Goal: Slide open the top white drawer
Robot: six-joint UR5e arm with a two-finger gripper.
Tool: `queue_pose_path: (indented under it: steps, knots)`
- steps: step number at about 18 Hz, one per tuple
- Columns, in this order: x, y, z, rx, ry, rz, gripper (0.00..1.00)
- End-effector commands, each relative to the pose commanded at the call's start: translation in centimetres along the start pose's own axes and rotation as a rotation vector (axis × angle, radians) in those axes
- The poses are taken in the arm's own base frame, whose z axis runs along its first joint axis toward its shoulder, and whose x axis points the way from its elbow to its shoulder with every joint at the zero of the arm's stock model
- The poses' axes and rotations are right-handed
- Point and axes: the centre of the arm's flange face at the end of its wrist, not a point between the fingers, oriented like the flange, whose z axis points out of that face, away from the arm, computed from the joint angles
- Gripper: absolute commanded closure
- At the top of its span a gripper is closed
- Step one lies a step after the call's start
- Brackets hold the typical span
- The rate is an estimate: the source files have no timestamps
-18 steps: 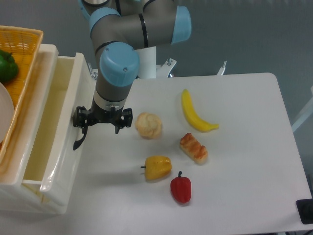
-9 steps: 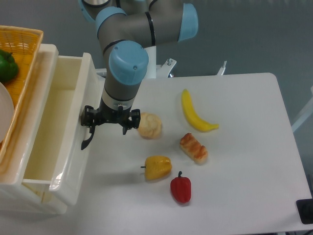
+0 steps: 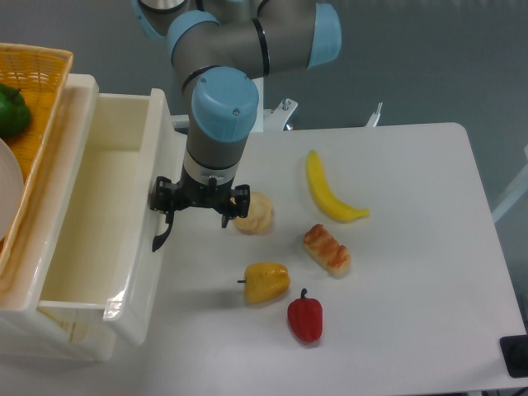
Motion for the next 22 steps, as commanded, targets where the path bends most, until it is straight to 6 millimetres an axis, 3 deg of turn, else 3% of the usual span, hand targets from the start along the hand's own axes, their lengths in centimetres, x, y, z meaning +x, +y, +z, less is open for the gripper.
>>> queue_pose_path:
  steps: [17, 22]
  knots:
    - [-5.6, 0.5, -1.1, 0.016, -0.006, 0.026, 0.0]
    - [-6.5, 0.5, -1.1, 0.017, -0.004, 0.043, 0.0]
